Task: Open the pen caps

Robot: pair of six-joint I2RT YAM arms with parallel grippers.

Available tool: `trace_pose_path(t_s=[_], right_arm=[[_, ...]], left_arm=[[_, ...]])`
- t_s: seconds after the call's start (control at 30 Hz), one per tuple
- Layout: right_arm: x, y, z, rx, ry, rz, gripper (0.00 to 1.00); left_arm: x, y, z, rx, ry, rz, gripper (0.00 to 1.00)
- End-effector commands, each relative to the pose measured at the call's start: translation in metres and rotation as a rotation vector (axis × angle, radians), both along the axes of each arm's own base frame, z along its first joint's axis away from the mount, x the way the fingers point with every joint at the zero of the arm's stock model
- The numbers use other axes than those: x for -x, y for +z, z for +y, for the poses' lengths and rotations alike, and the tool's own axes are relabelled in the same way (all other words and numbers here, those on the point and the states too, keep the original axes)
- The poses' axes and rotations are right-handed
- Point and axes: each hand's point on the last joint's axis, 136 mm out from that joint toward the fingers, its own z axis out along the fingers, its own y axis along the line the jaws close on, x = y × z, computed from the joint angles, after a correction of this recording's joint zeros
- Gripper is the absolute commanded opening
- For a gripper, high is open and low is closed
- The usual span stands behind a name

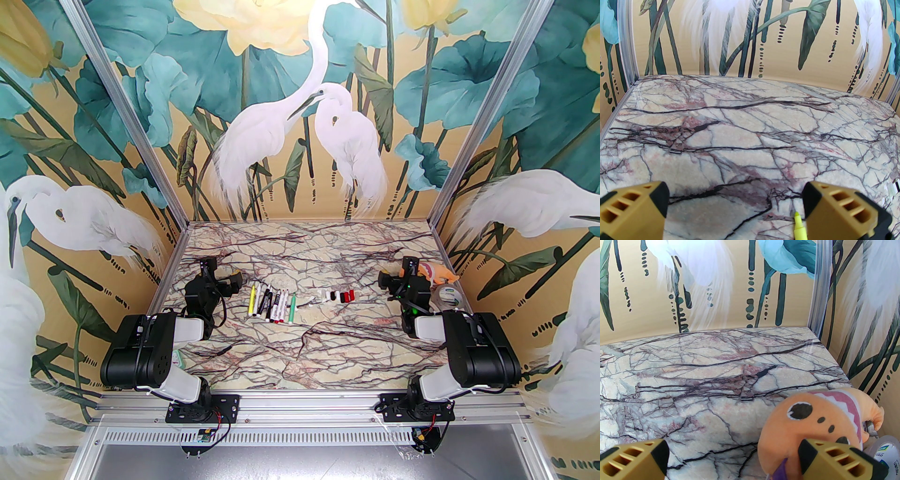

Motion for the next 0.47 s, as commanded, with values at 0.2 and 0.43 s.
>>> trace_pose_path(t_s=[0.2,0.43], right_arm=[[-0.0044,0.0047,0.0018,-0.005,0.010,-0.011,0.99],[-0.0039,0.0038,0.0018,-0.004,0.011,-0.010,0.99]], left_arm=[[-0.0020,-0.0005,0.0038,0.004,0.021,0.003,1.00],[-0.0020,-0.0005,0.0036,0.004,0.021,0.004,0.99]])
